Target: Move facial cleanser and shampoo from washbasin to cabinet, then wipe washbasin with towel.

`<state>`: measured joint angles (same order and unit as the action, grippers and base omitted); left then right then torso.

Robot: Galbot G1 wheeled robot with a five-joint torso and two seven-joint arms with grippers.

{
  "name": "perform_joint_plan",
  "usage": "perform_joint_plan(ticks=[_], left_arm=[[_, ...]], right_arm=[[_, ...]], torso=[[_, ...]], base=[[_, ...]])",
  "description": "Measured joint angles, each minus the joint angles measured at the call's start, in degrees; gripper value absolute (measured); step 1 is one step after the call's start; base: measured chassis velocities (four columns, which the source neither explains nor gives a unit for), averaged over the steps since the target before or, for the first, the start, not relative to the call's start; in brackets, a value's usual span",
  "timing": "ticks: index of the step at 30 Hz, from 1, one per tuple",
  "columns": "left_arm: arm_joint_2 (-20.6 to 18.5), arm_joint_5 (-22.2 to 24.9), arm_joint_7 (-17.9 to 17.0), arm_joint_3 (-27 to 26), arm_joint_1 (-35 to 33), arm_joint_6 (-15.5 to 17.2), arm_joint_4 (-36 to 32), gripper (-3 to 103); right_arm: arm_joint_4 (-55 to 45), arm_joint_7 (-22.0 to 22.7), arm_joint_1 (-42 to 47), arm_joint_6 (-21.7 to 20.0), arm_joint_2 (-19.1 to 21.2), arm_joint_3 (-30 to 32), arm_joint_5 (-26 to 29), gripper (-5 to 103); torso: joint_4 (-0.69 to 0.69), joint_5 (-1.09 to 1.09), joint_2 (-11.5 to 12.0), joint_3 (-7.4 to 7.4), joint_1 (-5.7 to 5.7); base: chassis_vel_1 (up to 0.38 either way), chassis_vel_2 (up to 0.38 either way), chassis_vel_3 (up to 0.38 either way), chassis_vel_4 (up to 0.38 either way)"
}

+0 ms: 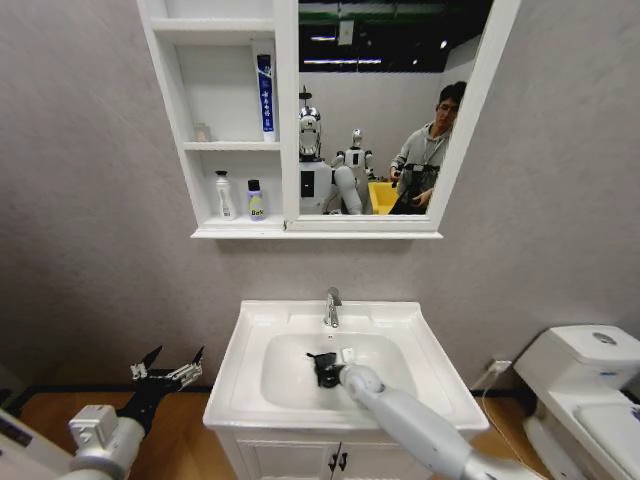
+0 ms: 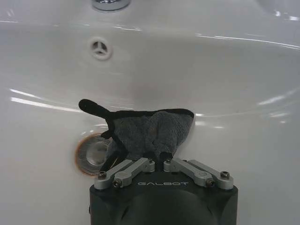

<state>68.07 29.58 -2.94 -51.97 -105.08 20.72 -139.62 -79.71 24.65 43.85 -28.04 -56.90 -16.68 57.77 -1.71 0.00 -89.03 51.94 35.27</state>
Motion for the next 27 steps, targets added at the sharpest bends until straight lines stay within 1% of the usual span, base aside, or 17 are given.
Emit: perform_joint_plan(ticks=[1, 2, 6, 7, 8, 9, 10, 11, 13, 14, 15, 18, 20, 21, 23, 26, 27], left_arm=[[0.0, 0.0, 0.0, 0.0, 0.0, 0.0, 0.0, 100], [0.0, 0.0, 0.0, 0.0, 0.0, 0.0, 0.0, 100], [0.0, 0.0, 0.0, -0.01, 0.0, 0.0, 0.0, 100], [0.0, 0.0, 0.0, 0.0, 0.0, 0.0, 0.0, 100], [0.0, 0.0, 0.0, 0.0, 0.0, 0.0, 0.0, 100], [0.0, 0.0, 0.0, 0.0, 0.0, 0.0, 0.0, 100], [0.0, 0.0, 0.0, 0.0, 0.0, 0.0, 0.0, 100], [0.0, 0.0, 0.0, 0.0, 0.0, 0.0, 0.0, 100], [0.0, 0.0, 0.0, 0.0, 0.0, 0.0, 0.0, 100], [0.0, 0.0, 0.0, 0.0, 0.0, 0.0, 0.0, 100], [0.0, 0.0, 0.0, 0.0, 0.0, 0.0, 0.0, 100], [0.0, 0.0, 0.0, 0.0, 0.0, 0.0, 0.0, 100], [0.0, 0.0, 0.0, -0.01, 0.0, 0.0, 0.0, 100], [0.0, 0.0, 0.0, -0.01, 0.0, 0.0, 0.0, 100], [0.0, 0.0, 0.0, 0.0, 0.0, 0.0, 0.0, 100], [0.0, 0.0, 0.0, 0.0, 0.0, 0.0, 0.0, 100], [0.0, 0.0, 0.0, 0.0, 0.0, 0.0, 0.0, 100]], right_arm=[[-0.6, -0.45, 0.65, 0.04, 0.92, 0.63, -0.01, 3], [-0.99, -1.09, 1.26, 0.07, 1.66, 1.1, 0.01, 3], [-1.16, -1.27, 1.66, 0.09, 1.42, 1.17, 0.34, 3], [-1.32, -1.03, 1.62, 0.06, 0.56, 0.3, 0.97, 3], [-1.13, -0.74, 1.31, 0.06, -1.19, -0.94, 1.26, 3], [-1.13, -0.74, 1.31, 0.06, -1.19, -0.94, 1.26, 3], [-0.73, -0.54, 1.06, 0.07, -2.88, -1.49, 1.34, 3], [-0.73, -0.54, 1.06, 0.07, -2.88, -1.49, 1.34, 3], [0.08, 0.16, 0.36, -0.02, -6.57, -2.38, 1.71, 3], [0.08, 0.16, 0.36, -0.02, -6.57, -2.38, 1.71, 3], [0.31, 0.32, 0.15, -0.04, -7.7, -2.57, 1.7, 3], [0.13, 0.37, 0.68, -0.05, -7.25, -2.04, 1.64, 3], [-0.56, -0.1, 2.4, -0.1, -4.49, -0.28, 0.95, 3], [-0.56, -0.1, 2.4, -0.1, -4.49, -0.28, 0.95, 3], [-1.17, -1.06, 4.0, -0.03, -1.75, 1.48, 0.33, 3], [-1.18, -1.87, 4.13, 0.07, -1.27, 1.66, 0.26, 3], [-0.74, -2.06, 3.74, 0.24, -1.75, 1.38, 0.23, 3]], torso=[[0.02, -0.02, 0.0, 0.0, 0.0], [0.03, 0.0, 0.0, 0.0, 0.0], [0.03, 0.01, -0.01, 0.0, 0.0], [0.03, 0.02, -0.01, -0.01, 0.0], [0.03, 0.01, -0.01, -0.01, 0.0], [0.03, 0.01, -0.01, -0.01, 0.0], [0.04, 0.02, -0.01, -0.01, 0.0], [0.04, 0.02, -0.01, -0.01, 0.0], [0.06, -0.01, -0.01, 0.0, 0.0], [0.06, -0.01, -0.01, 0.0, 0.0], [0.08, -0.01, -0.01, 0.0, 0.0], [0.09, -0.02, -0.01, 0.0, 0.0], [0.07, -0.01, -0.01, 0.0, 0.0], [0.07, -0.01, -0.01, 0.0, 0.0], [0.03, 0.02, -0.02, -0.02, -0.01], [0.03, 0.02, -0.02, -0.01, -0.02], [-0.01, 0.07, -0.02, -0.02, -0.02]], base=[[0.0, 0.0, 0.0, 0.0], [0.0, 0.0, 0.0, 0.0], [0.0, 0.0, 0.0, 0.0], [0.0, 0.0, 0.0, 0.0], [0.0, 0.0, 0.0, 0.0], [0.0, 0.0, 0.0, 0.0], [0.0, 0.0, 0.0, 0.0], [0.0, 0.0, 0.0, 0.0], [0.0, 0.0, 0.0, 0.0], [0.0, 0.0, 0.0, 0.0], [0.0, 0.0, 0.0, 0.0], [0.0, 0.0, 0.0, 0.0], [0.0, 0.0, 0.0, 0.0], [0.0, 0.0, 0.0, 0.0], [0.0, 0.0, 0.0, 0.0], [0.0, 0.0, 0.0, 0.0], [0.0, 0.0, 0.0, 0.0]])
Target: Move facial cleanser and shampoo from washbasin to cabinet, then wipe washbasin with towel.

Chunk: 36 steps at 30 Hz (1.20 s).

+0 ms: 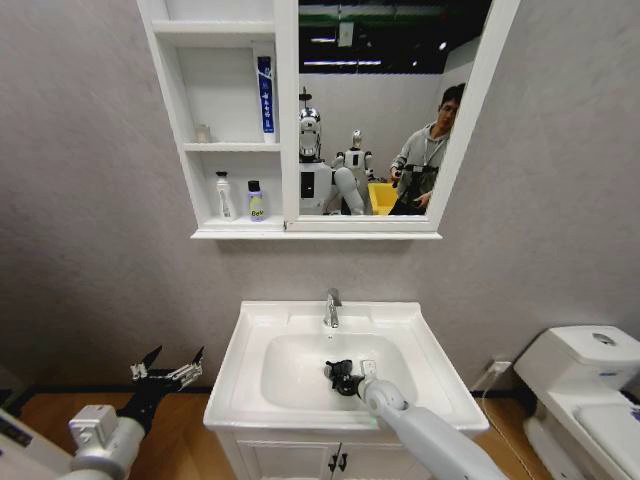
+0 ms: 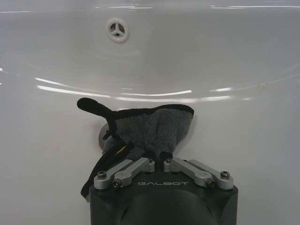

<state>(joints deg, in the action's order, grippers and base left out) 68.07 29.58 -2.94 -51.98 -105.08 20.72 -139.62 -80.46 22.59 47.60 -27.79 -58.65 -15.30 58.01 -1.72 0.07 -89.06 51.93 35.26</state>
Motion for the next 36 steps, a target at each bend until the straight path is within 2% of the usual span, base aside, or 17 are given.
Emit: perform_joint_plan(ticks=[3, 6, 8, 10, 12, 13, 15, 16, 17, 20, 22, 23, 24, 25, 28, 33, 36], left_arm=[[0.0, 0.0, 0.0, 0.0, 0.0, 0.0, 0.0, 100], [0.0, 0.0, 0.01, 0.0, 0.0, 0.0, 0.0, 100], [0.0, 0.0, 0.0, 0.0, 0.0, 0.0, 0.0, 100], [0.0, 0.0, 0.0, 0.0, 0.01, 0.0, 0.0, 100], [0.0, 0.0, 0.0, -0.01, 0.0, 0.0, 0.0, 100], [0.0, 0.0, 0.0, -0.01, 0.0, 0.0, 0.0, 100], [0.0, 0.0, 0.0, -0.01, 0.0, 0.0, 0.0, 100], [0.0, 0.0, 0.0, -0.01, 0.0, 0.0, 0.0, 100], [0.0, 0.0, 0.0, -0.01, 0.0, 0.01, 0.0, 100], [0.0, 0.0, 0.0, -0.01, 0.0, 0.0, 0.0, 100], [0.0, 0.01, 0.0, 0.0, 0.01, 0.0, 0.0, 100], [0.0, 0.01, 0.0, 0.0, 0.01, 0.0, 0.0, 100], [0.0, 0.0, 0.0, 0.0, 0.0, 0.0, 0.0, 100], [0.0, 0.0, 0.0, 0.0, 0.0, 0.0, 0.0, 100], [0.0, 0.0, 0.0, 0.0, 0.0, 0.0, 0.0, 100], [0.0, 0.0, -0.01, -0.01, 0.0, 0.0, 0.0, 100], [0.0, 0.0, 0.0, -0.01, 0.0, 0.0, -0.01, 100]], right_arm=[[1.5, -0.18, -1.29, 0.48, -2.47, -1.07, -0.02, 3], [2.96, 0.65, -2.04, 0.78, -6.59, -1.7, -0.14, 3], [3.24, 1.39, -2.02, 0.87, -7.55, -1.71, -0.23, 3], [3.09, 1.67, -1.62, 0.89, -7.31, -1.47, -0.4, 3], [2.36, 1.48, -0.66, 0.91, -4.19, -0.5, -1.08, 3], [2.36, 1.48, -0.66, 0.91, -4.19, -0.5, -1.08, 3], [2.1, 0.76, -0.4, 0.92, -1.62, 0.33, -2.33, 3], [2.1, 0.76, -0.4, 0.92, -1.62, 0.33, -2.33, 3], [1.92, 0.07, -0.43, 0.91, -0.44, 0.45, -2.87, 3], [1.54, -0.52, -1.01, 0.74, -0.15, -0.44, -3.0, 3], [2.1, -0.65, -2.42, 0.56, -3.05, -2.42, -2.69, 3], [2.1, -0.65, -2.42, 0.56, -3.05, -2.42, -2.69, 3], [3.23, -0.82, -3.76, 0.59, -6.42, -3.96, -2.34, 3], [3.23, -0.82, -3.76, 0.59, -6.42, -3.96, -2.34, 3], [7.39, -2.77, -6.97, 2.6, -13.82, -7.17, -2.22, 3], [9.44, -3.38, -7.72, 4.31, -17.16, -8.38, -2.83, 3], [9.08, -2.19, -7.22, 4.37, -17.32, -8.09, -2.89, 3]], torso=[[-0.01, -0.02, 0.0, 0.01, 0.0], [0.06, -0.08, 0.02, 0.02, 0.02], [0.08, -0.08, 0.02, 0.02, 0.02], [0.09, -0.1, 0.02, 0.02, 0.02], [0.12, -0.11, 0.02, 0.02, 0.02], [0.12, -0.11, 0.02, 0.02, 0.02], [0.09, -0.08, 0.01, 0.01, 0.01], [0.09, -0.08, 0.01, 0.01, 0.01], [0.04, -0.05, 0.01, 0.01, 0.01], [0.0, -0.04, 0.02, 0.02, 0.02], [-0.04, -0.03, 0.02, 0.02, 0.02], [-0.04, -0.03, 0.02, 0.02, 0.02], [0.02, -0.09, 0.03, 0.04, 0.02], [0.02, -0.09, 0.03, 0.04, 0.02], [0.09, -0.07, 0.04, 0.03, 0.03], [0.03, -0.03, 0.02, 0.01, 0.02], [0.06, -0.09, 0.02, 0.02, 0.02]], base=[[0.0, 0.0, 0.0, 0.0], [0.0, 0.0, 0.0, 0.0], [0.0, 0.0, 0.0, 0.0], [0.0, 0.0, 0.0, 0.0], [0.0, 0.0, 0.0, 0.0], [0.0, 0.0, 0.0, 0.0], [0.0, 0.0, 0.0, 0.0], [0.0, 0.0, 0.0, 0.0], [0.0, 0.0, 0.0, 0.0], [0.0, 0.0, 0.0, 0.0], [0.0, 0.0, 0.0, 0.0], [0.0, 0.0, 0.0, 0.0], [0.0, 0.0, 0.0, 0.0], [0.0, 0.0, 0.0, 0.0], [0.0, 0.0, 0.0, 0.0], [0.0, 0.0, 0.0, 0.0], [0.0, 0.0, 0.0, 0.0]])
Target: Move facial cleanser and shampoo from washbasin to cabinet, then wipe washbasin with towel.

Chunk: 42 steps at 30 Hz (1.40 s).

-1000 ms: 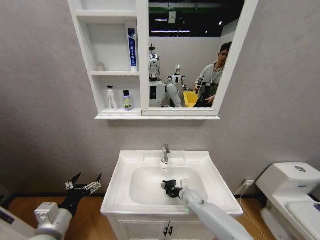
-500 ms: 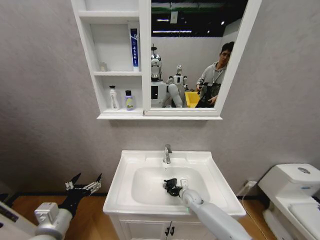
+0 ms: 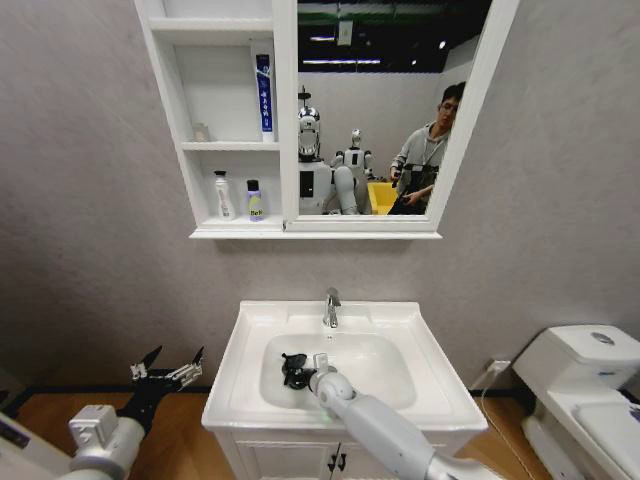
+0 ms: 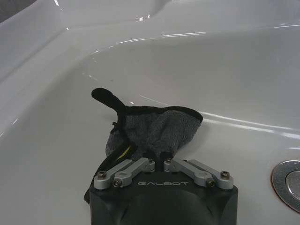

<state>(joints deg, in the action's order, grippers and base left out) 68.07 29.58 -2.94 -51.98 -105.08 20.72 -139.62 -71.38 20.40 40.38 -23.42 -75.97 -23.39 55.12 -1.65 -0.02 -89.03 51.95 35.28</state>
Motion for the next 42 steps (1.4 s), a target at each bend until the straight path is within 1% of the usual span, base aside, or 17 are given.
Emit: perform_joint_plan(ticks=[2, 5, 6, 7, 8, 9, 10, 11, 13, 20, 23, 24, 27, 30, 33, 36, 42], left_arm=[[0.0, 0.0, 0.0, 0.0, 0.0, 0.0, 0.0, 100], [0.0, 0.0, 0.0, 0.0, 0.0, 0.0, 0.01, 100], [0.0, 0.0, 0.0, 0.0, 0.0, 0.0, 0.01, 100], [0.0, 0.0, 0.0, -0.01, 0.0, 0.0, 0.0, 100], [0.0, 0.0, -0.01, 0.0, 0.0, 0.01, 0.01, 100], [0.0, 0.0, -0.01, 0.0, 0.0, 0.01, 0.01, 100], [0.0, 0.0, 0.0, 0.0, 0.0, 0.01, 0.01, 100], [0.0, 0.0, 0.0, 0.0, 0.0, 0.01, 0.01, 100], [0.0, 0.0, -0.01, 0.0, 0.0, 0.01, 0.01, 100], [0.0, 0.0, -0.01, 0.0, 0.0, 0.0, 0.01, 100], [0.0, 0.0, 0.0, -0.01, 0.0, 0.0, 0.01, 100], [0.0, 0.0, 0.0, -0.01, 0.0, 0.0, 0.01, 100], [0.0, 0.0, 0.0, 0.0, 0.0, 0.0, 0.01, 100], [0.0, 0.0, -0.01, 0.0, 0.0, 0.0, 0.01, 100], [0.0, -0.01, -0.01, 0.0, 0.0, 0.01, 0.01, 100], [0.0, 0.0, 0.0, 0.0, 0.0, 0.01, 0.01, 100], [0.0, 0.0, 0.0, 0.0, 0.0, 0.01, 0.01, 100]], right_arm=[[-0.59, 0.39, 0.36, -0.16, 0.7, 0.33, 0.01, 3], [-1.84, 2.71, 1.63, -1.42, 6.19, 2.87, -1.28, 3], [-1.84, 2.71, 1.63, -1.42, 6.19, 2.87, -1.28, 3], [-2.68, 3.03, 2.22, -1.92, 9.97, 3.93, -1.24, 3], [-3.62, 2.98, 2.88, -1.99, 13.14, 4.89, -1.15, 3], [-3.62, 2.98, 2.88, -1.99, 13.14, 4.89, -1.15, 3], [-4.63, 2.65, 3.62, -1.98, 16.07, 6.14, -1.07, 3], [-4.63, 2.65, 3.62, -1.98, 16.07, 6.14, -1.07, 3], [-6.27, 2.04, 4.93, -2.12, 19.51, 8.1, -0.31, 3], [-12.9, 2.86, 7.94, -2.58, 24.02, 12.5, 1.84, 3], [-21.4, 1.58, 13.11, -1.08, 27.25, 19.78, -1.65, 3], [-21.4, 1.58, 13.11, -1.08, 27.25, 19.78, -1.65, 3], [-27.26, -1.01, 17.3, 0.34, 30.54, 27.38, -4.53, 3], [-27.13, -3.69, 17.99, 1.63, 32.21, 30.51, -6.19, 3], [-24.64, -4.78, 17.1, 2.29, 33.06, 31.76, -5.79, 3], [-21.36, -5.28, 15.87, 3.22, 33.47, 32.09, -5.36, 3], [-12.37, -9.14, 12.35, 6.84, 34.32, 31.13, -4.77, 3]], torso=[[0.02, -0.01, 0.0, 0.0, 0.0], [0.03, -0.02, 0.0, 0.0, 0.0], [0.03, -0.02, 0.0, 0.0, 0.0], [0.04, 0.01, 0.0, 0.0, 0.0], [-0.02, 0.01, 0.0, 0.0, 0.0], [-0.02, 0.01, 0.0, 0.0, 0.0], [-0.02, 0.01, 0.0, 0.0, 0.0], [-0.02, 0.01, 0.0, 0.0, 0.0], [-0.02, 0.0, 0.0, 0.0, -0.01], [-0.02, 0.01, 0.0, 0.01, 0.0], [-0.02, -0.01, 0.0, 0.01, 0.0], [-0.02, -0.01, 0.0, 0.01, 0.0], [-0.03, 0.02, 0.0, 0.0, -0.01], [-0.02, 0.02, 0.0, 0.0, -0.01], [-0.02, 0.01, 0.0, 0.0, -0.01], [0.01, 0.0, 0.0, 0.0, 0.0], [-0.01, -0.01, 0.0, 0.0, 0.0]], base=[[0.0, 0.0, 0.0, 0.0], [0.0, 0.0, 0.0, 0.0], [0.0, 0.0, 0.0, 0.0], [0.0, 0.0, 0.0, 0.0], [0.0, 0.0, 0.0, 0.0], [0.0, 0.0, 0.0, 0.0], [0.0, 0.0, 0.0, 0.0], [0.0, 0.0, 0.0, 0.0], [0.0, 0.0, 0.0, 0.0], [0.0, 0.0, 0.0, 0.0], [0.0, 0.0, 0.0, 0.0], [0.0, 0.0, 0.0, 0.0], [0.0, 0.0, 0.0, 0.0], [0.0, 0.0, 0.0, 0.0], [0.0, 0.0, 0.0, 0.0], [0.0, 0.0, 0.0, 0.0], [0.0, 0.0, 0.0, 0.0]])
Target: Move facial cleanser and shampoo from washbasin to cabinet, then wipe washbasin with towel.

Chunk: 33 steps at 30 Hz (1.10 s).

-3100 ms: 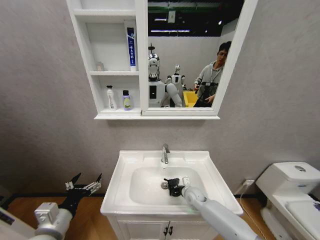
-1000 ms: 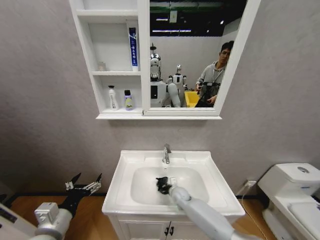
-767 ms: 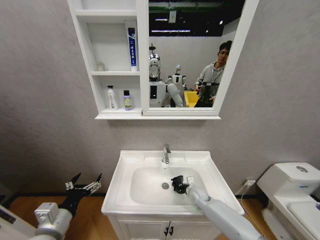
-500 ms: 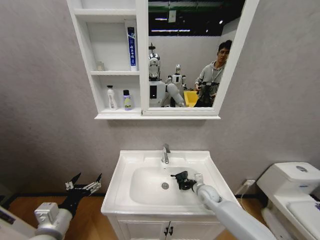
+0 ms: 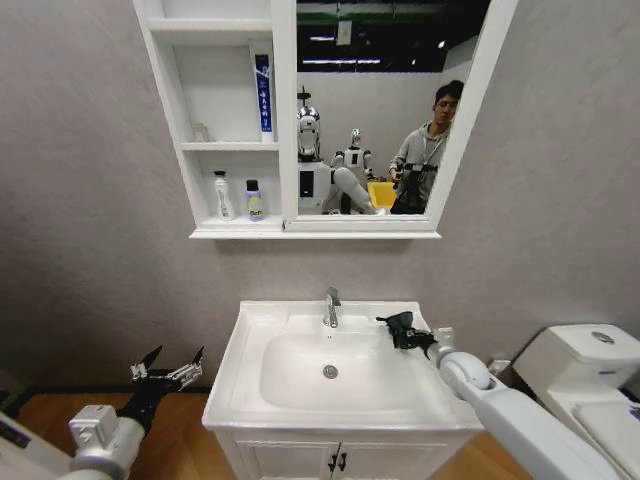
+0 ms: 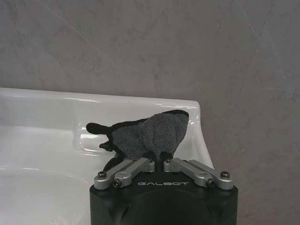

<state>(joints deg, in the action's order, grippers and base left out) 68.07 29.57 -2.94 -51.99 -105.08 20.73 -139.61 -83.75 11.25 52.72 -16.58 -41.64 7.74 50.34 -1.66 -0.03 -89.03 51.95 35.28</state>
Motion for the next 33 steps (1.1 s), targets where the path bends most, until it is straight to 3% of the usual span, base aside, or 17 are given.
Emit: perform_joint_plan(ticks=[5, 9, 14, 15, 18, 20, 22, 23, 26, 27, 30, 33], left_arm=[[0.0, 0.0, 0.0, 0.0, 0.0, 0.0, 0.0, 100], [0.0, 0.0, 0.0, 0.0, 0.0, 0.0, 0.0, 100], [0.0, 0.0, 0.0, 0.0, 0.0, 0.0, 0.0, 100], [0.0, 0.0, 0.0, 0.0, 0.0, 0.0, 0.0, 100], [0.0, 0.0, 0.0, 0.0, 0.0, 0.0, 0.0, 100], [0.0, 0.0, 0.0, 0.0, 0.0, 0.0, 0.0, 100], [0.0, 0.0, 0.0, 0.0, 0.0, 0.0, 0.0, 100], [0.0, 0.0, 0.0, 0.0, 0.0, 0.0, 0.0, 100], [0.0, 0.0, 0.0, 0.0, 0.0, 0.0, 0.0, 100], [0.0, 0.0, 0.0, 0.0, 0.0, 0.0, 0.0, 100], [0.0, 0.0, 0.0, 0.0, 0.0, 0.0, 0.0, 100], [0.0, 0.0, 0.0, 0.0, 0.0, 0.0, 0.0, 100]], right_arm=[[1.22, -1.86, -0.31, 0.35, 0.59, -0.66, 1.57, 0], [2.95, -2.43, -0.69, 1.53, -0.14, -1.26, 0.02, 15], [6.35, -6.8, -1.11, 6.97, -1.33, -1.28, -4.96, 37], [6.35, -6.8, -1.11, 6.97, -1.33, -1.28, -4.96, 37], [8.75, -8.82, -1.49, 12.12, -2.38, -1.53, -8.01, 52], [8.88, -9.07, -1.32, 13.01, -2.54, -1.45, -9.14, 52], [8.23, -9.09, -0.52, 13.44, -2.48, -0.9, -9.87, 63], [8.23, -9.09, -0.52, 13.44, -2.48, -0.9, -9.87, 63], [5.46, -7.06, 1.62, 13.78, -2.64, 2.01, -11.22, 80], [5.46, -7.06, 1.62, 13.78, -2.64, 2.01, -11.22, 80], [-2.2, -1.57, 6.19, 11.61, -2.77, 8.84, -14.7, 95], [-10.48, 2.0, 11.71, 9.63, -2.35, 14.2, -16.97, 100]], torso=[[0.0, 0.03, 0.0, 0.0, 0.0], [0.0, 0.03, 0.0, 0.0, 0.0], [0.0, 0.03, 0.0, 0.0, 0.0], [0.0, 0.03, 0.0, 0.0, 0.0], [0.0, 0.02, 0.0, 0.0, 0.0], [0.01, 0.01, -0.01, 0.0, 0.0], [0.0, 0.04, 0.0, 0.0, 0.0], [0.0, 0.04, 0.0, 0.0, 0.0], [0.0, 0.04, 0.0, 0.0, 0.0], [0.0, 0.04, 0.0, 0.0, 0.0], [0.01, 0.03, 0.0, 0.0, 0.0], [0.02, 0.06, 0.0, -0.01, 0.0]], base=[[0.0, 0.0, 0.0, 0.0], [0.0, 0.0, 0.0, 0.0], [0.0, 0.0, 0.0, 0.0], [0.0, 0.0, 0.0, 0.0], [0.0, 0.0, 0.0, 0.0], [0.0, 0.0, 0.0, 0.0], [0.0, 0.0, 0.0, 0.0], [0.0, 0.0, 0.0, 0.0], [0.0, 0.0, 0.0, 0.0], [0.0, 0.0, 0.0, 0.0], [0.0, 0.0, 0.0, 0.0], [0.0, 0.0, 0.0, 0.0]])
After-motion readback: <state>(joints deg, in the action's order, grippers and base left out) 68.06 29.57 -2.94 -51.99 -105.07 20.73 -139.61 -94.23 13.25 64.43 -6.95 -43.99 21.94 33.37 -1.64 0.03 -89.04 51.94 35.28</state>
